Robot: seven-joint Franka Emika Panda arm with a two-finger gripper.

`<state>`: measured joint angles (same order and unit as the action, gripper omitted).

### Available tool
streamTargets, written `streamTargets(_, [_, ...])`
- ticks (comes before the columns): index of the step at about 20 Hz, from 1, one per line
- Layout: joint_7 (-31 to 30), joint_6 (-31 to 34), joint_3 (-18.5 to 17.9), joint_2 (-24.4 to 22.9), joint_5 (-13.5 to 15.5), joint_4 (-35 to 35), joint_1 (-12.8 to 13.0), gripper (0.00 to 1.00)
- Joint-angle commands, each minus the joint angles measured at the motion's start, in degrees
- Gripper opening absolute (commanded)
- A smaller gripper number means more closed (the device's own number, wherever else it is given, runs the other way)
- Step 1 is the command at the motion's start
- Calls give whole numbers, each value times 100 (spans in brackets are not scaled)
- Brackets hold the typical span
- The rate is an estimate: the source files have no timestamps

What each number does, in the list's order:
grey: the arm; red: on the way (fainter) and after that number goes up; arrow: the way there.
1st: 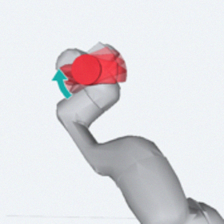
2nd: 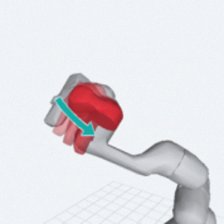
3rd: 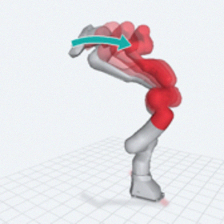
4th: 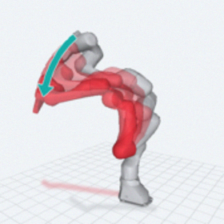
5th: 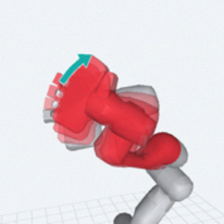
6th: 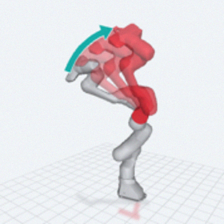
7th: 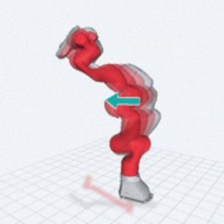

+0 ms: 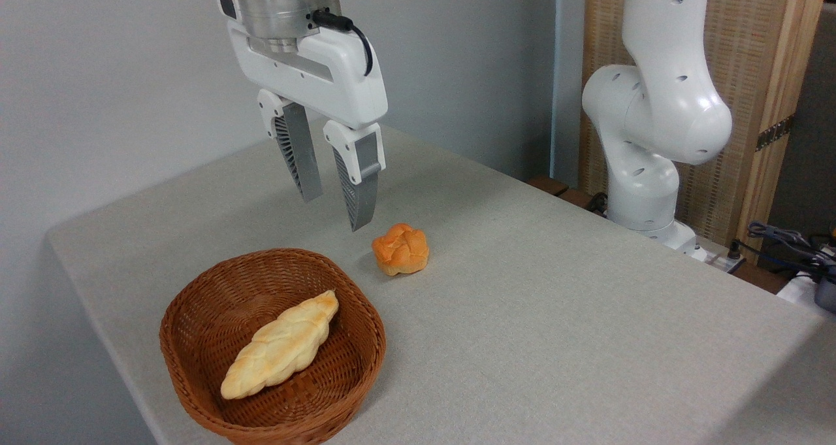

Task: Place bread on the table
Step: 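Lower the open gripper into the basket over the long bread roll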

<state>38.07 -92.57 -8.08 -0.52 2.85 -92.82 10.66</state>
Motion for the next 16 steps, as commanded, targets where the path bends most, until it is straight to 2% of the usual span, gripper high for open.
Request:
streamTargets(1, [95,-41,-53,-62,-109,-35,32,100])
streamTargets(4, [87,-173,-62,-54,-118,-35,24,100])
streamTargets(9, [95,-656,-360,-62,-171,-157,24,100])
streamTargets(16, [43,-2272,-361,-10,-101,-1071,67,100])
